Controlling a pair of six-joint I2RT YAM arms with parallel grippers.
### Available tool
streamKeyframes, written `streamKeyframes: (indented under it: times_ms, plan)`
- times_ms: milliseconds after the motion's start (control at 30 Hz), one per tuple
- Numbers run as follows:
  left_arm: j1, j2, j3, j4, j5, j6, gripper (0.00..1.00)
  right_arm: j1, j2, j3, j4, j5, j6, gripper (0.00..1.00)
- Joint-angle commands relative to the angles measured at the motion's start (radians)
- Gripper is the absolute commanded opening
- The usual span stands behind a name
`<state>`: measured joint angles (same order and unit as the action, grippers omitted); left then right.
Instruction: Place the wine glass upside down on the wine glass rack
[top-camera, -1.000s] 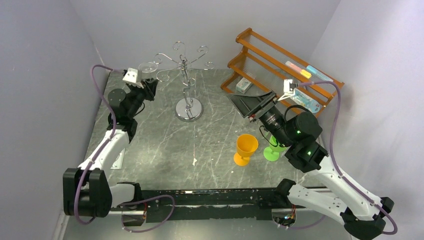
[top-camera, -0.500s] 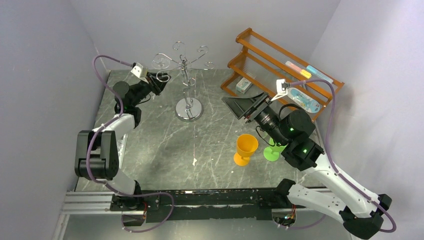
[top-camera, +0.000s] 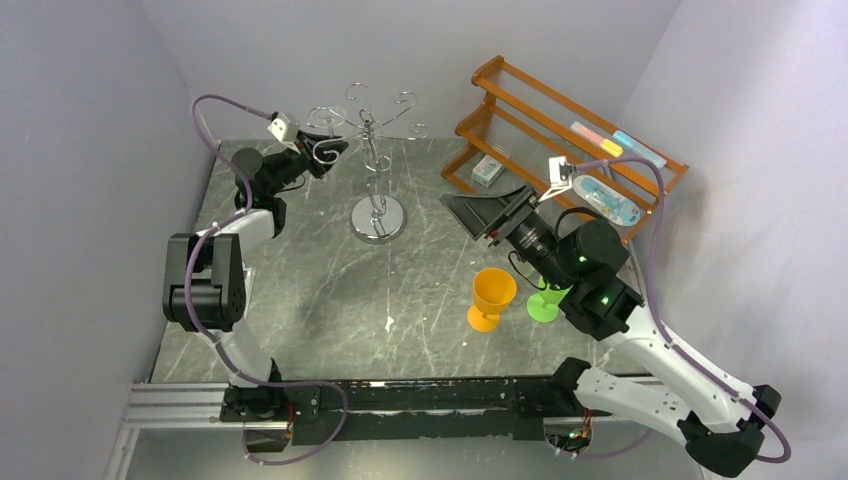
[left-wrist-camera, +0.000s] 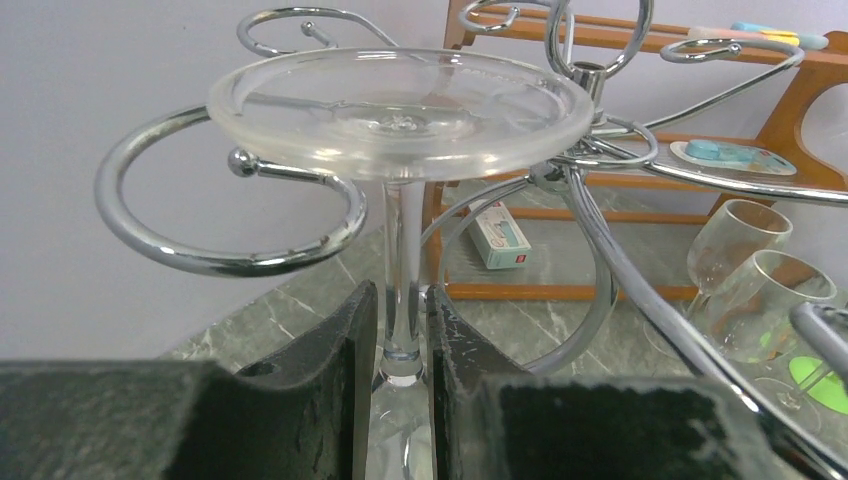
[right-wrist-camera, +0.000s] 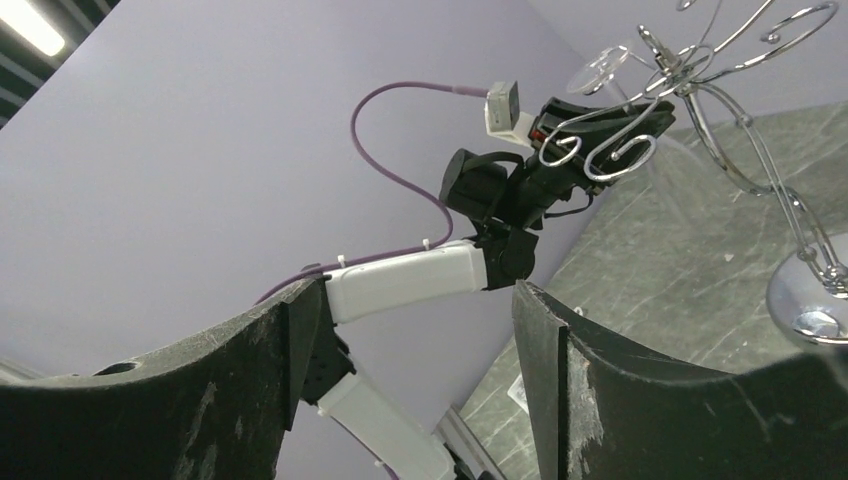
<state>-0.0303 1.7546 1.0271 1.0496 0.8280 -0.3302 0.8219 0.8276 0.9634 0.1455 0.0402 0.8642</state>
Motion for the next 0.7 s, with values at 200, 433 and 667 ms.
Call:
streamKeyframes:
  times_ms: [200, 433, 667]
  plan:
    - [0.005, 0.006, 0.1, -0.019, -0.05, 0.02, 0.05, -0.004, 0.017, -0.017, 0.049, -0.019, 0.017, 0.73]
    - [0.003, -0.018, 0.055, -0.015, -0.176, 0.024, 0.05, -0.004, 0.01, -0.029, 0.052, -0.006, 0.023, 0.73]
    - [0.001, -0.028, 0.024, 0.018, -0.224, 0.002, 0.05, -0.004, -0.006, -0.035, 0.043, 0.005, 0.019, 0.72]
